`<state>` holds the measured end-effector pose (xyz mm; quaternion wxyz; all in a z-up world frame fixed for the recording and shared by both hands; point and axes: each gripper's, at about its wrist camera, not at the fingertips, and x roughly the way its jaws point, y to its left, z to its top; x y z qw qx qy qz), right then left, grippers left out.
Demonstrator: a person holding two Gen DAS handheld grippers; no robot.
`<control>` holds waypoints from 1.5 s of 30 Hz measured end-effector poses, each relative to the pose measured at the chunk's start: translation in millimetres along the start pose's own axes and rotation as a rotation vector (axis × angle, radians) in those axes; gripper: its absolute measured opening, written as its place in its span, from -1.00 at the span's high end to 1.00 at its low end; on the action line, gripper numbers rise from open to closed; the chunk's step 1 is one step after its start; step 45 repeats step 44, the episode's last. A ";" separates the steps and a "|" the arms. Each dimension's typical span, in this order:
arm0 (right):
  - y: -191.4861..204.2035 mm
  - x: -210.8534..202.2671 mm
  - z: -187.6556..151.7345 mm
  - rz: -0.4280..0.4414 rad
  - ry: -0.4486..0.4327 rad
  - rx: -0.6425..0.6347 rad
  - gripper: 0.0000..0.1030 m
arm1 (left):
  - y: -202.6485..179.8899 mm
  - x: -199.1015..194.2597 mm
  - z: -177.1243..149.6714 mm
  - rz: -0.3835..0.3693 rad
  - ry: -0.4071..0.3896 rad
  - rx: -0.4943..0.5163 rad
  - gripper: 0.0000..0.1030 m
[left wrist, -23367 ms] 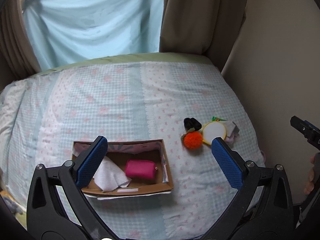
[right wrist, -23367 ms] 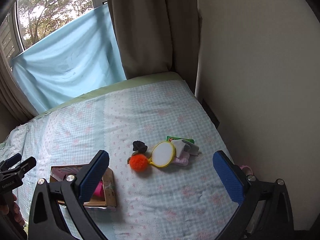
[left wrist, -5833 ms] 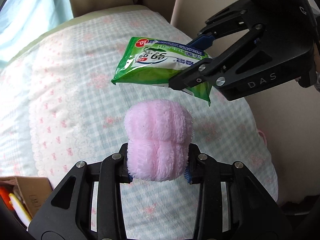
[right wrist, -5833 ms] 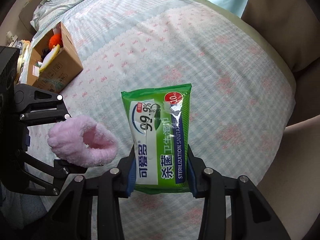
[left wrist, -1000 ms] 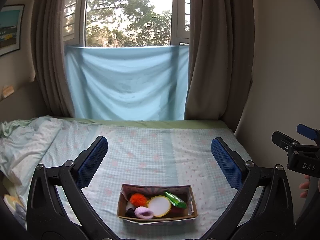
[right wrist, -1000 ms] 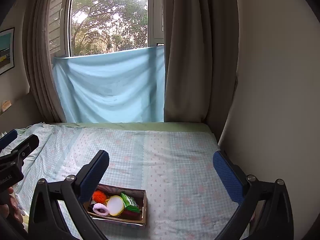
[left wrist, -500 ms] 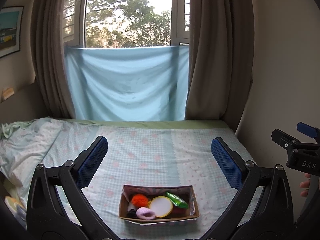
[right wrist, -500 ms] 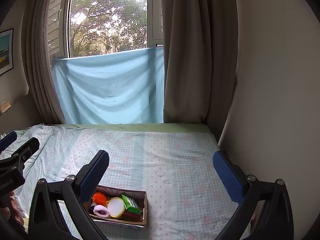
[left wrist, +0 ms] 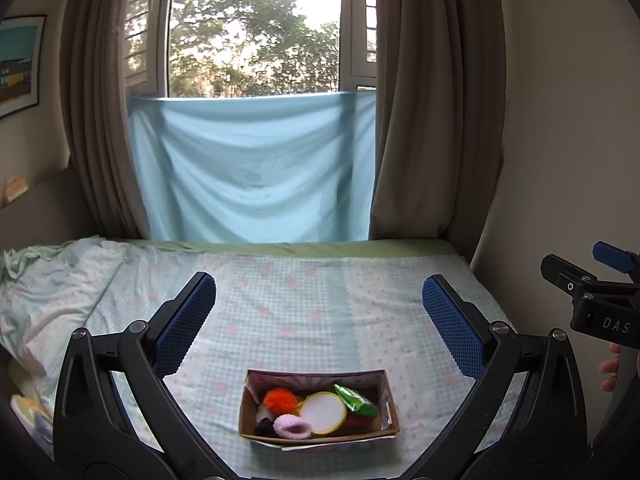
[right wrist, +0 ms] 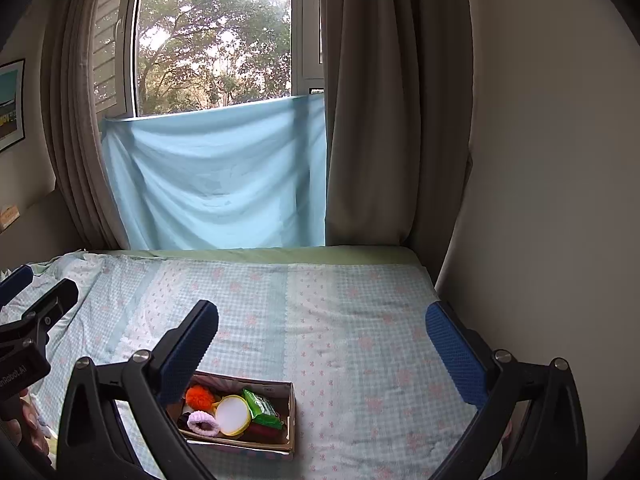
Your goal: Organize soft objects
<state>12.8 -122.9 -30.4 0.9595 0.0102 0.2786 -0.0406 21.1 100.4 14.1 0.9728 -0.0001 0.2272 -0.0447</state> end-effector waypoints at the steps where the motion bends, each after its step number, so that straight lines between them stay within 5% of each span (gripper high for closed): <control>1: 0.0 -0.1 -0.1 -0.001 -0.001 0.001 -1.00 | 0.1 0.0 0.1 0.000 0.000 0.000 -1.00; 35: 10.8 -9.0 -1.2 -0.005 -0.030 -0.011 -1.00 | 6.5 -18.6 5.5 -0.005 -0.078 -0.009 -1.00; 45: 9.6 -8.8 -2.5 0.000 -0.031 -0.005 -1.00 | 2.7 -19.4 6.3 0.062 -0.103 0.004 -1.00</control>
